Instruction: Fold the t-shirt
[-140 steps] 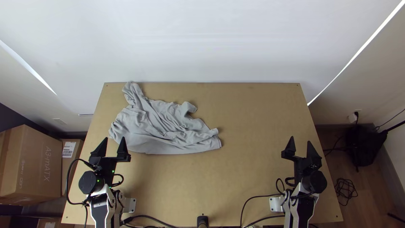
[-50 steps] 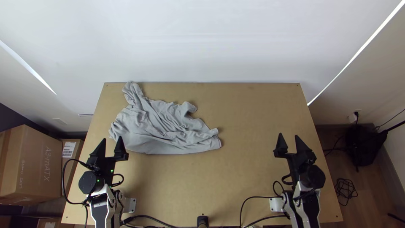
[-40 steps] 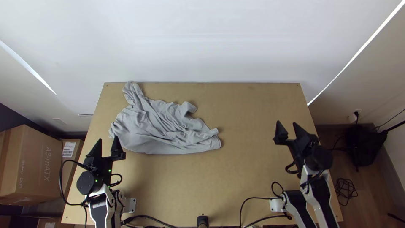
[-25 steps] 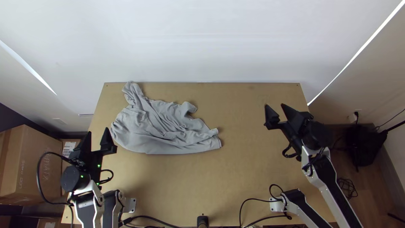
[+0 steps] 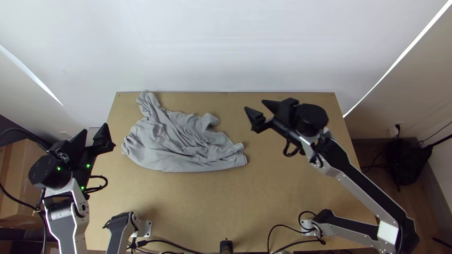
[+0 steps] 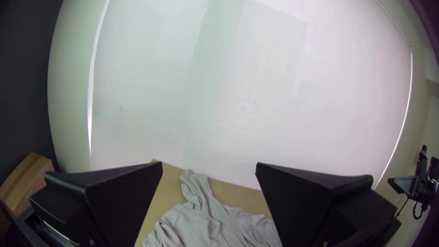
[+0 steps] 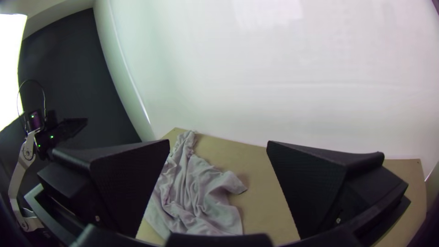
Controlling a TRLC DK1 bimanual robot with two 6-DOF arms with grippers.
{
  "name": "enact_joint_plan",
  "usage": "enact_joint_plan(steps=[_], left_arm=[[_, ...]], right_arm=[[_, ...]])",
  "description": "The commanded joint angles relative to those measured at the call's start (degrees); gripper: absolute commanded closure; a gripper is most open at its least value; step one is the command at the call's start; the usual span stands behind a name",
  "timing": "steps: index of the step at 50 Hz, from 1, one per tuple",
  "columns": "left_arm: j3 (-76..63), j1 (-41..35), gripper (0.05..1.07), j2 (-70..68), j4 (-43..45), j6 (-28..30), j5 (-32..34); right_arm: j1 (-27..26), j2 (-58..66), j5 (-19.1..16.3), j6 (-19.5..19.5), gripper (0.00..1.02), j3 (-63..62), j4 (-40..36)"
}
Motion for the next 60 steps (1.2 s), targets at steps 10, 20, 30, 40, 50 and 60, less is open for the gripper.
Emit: enact_joint_plan(steps=[10, 20, 30, 40, 50, 60], left_arm=[[8.54, 0.16, 0.10, 10.10, -17.45, 1.00, -0.20], [11.09, 1.65, 0.10, 10.54, -26.32, 0.91, -0.12], [11.44, 2.71, 0.10, 8.52, -33.71, 1.44, -0.03], [10.04, 3.50, 0.10, 6.15, -36.52, 2.23, 0.06], [7.84, 3.67, 0.10, 6.67, -35.20, 2.23, 0.06], [6.35, 3.67, 0.10, 6.76, -34.85, 2.32, 0.15]], right_arm=[[8.41, 15.42, -0.27, 4.82, 0.05, 13.82, -4.56], [13.59, 26.06, -0.63, 9.30, 0.05, 20.41, -4.21], [16.49, 37.39, -6.69, 18.79, 0.05, 26.65, -3.77], [19.75, 46.01, -9.50, 23.01, 0.05, 30.87, -3.77], [21.24, 51.54, -10.21, 25.47, 0.08, 33.68, -4.39], [21.33, 55.94, -10.56, 25.47, 0.16, 37.02, -5.00]])
